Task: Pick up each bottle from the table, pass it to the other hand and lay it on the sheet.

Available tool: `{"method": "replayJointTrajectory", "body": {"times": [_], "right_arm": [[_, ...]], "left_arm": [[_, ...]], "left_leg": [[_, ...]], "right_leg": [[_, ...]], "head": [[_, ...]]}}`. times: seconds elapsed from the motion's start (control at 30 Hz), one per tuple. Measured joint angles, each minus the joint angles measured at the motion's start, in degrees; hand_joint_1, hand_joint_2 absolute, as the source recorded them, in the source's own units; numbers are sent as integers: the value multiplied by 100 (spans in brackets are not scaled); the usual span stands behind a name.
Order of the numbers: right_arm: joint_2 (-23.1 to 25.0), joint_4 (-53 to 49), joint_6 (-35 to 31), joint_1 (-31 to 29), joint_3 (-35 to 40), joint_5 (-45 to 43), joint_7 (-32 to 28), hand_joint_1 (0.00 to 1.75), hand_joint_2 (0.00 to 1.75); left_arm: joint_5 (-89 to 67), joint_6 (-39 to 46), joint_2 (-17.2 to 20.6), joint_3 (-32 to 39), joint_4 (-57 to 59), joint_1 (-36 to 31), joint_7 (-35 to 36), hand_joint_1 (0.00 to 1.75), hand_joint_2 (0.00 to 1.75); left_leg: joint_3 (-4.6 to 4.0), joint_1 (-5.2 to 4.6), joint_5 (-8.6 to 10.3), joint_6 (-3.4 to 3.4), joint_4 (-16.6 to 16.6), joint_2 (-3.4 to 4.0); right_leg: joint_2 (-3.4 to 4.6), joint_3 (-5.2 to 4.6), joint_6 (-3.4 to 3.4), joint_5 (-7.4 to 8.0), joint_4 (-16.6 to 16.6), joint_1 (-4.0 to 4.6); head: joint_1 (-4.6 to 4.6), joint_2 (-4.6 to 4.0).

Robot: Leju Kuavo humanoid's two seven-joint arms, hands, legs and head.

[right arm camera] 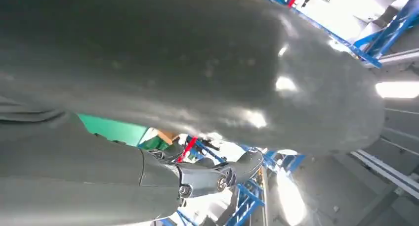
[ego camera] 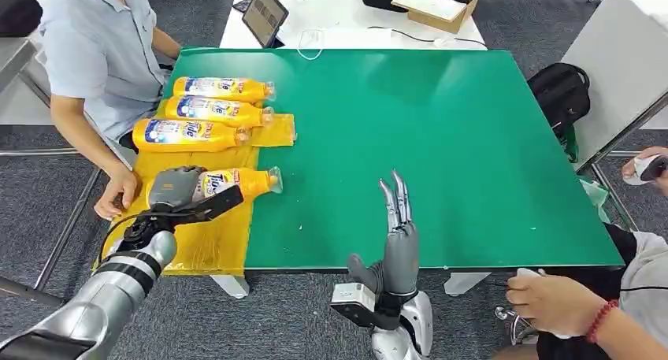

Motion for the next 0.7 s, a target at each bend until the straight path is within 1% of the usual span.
{"method": "replayJointTrajectory", "body": {"times": [0.03,0.07,0.2,0.33,0.47,0.6,0.7], "right_arm": [[-11,33,0,-24,24,-46,0,0,0],[-17,57,0,-43,44,-84,-2,0,0],[-50,158,0,-102,116,-224,0,0,0],[-85,260,0,-170,138,-365,0,0,0],[-125,332,0,-207,171,-488,0,0,0],[-181,389,0,-259,217,-639,0,0,0],[-199,422,0,-281,225,-645,0,0,0]], "left_arm": [[-26,-122,0,-29,125,-84,42,3,175],[-57,-222,0,-44,220,-151,84,0,175],[-55,-664,-11,-81,543,-377,114,0,175],[323,-1207,-35,-35,700,-503,-351,0,175],[618,-1566,-44,72,735,-529,-776,0,175],[1045,-2090,-46,172,735,-553,-1411,0,175],[1099,-2151,-50,231,735,-565,-1481,0,175]], "left_leg": [[0,0,0,0,0,0],[0,0,0,0,0,1],[1,0,1,0,1,0],[2,0,1,0,0,0],[2,0,0,0,0,0],[3,0,1,0,0,-4],[5,-1,1,0,0,-2]], "right_leg": [[0,0,0,0,0,0],[0,0,0,1,0,0],[0,0,0,1,1,0],[0,3,0,1,1,1],[0,3,0,1,1,0],[-2,5,0,0,1,-1],[-2,7,0,1,1,-1]], "head": [[2,0],[-2,0],[-2,0],[0,0],[0,0],[0,0],[0,0]]}}
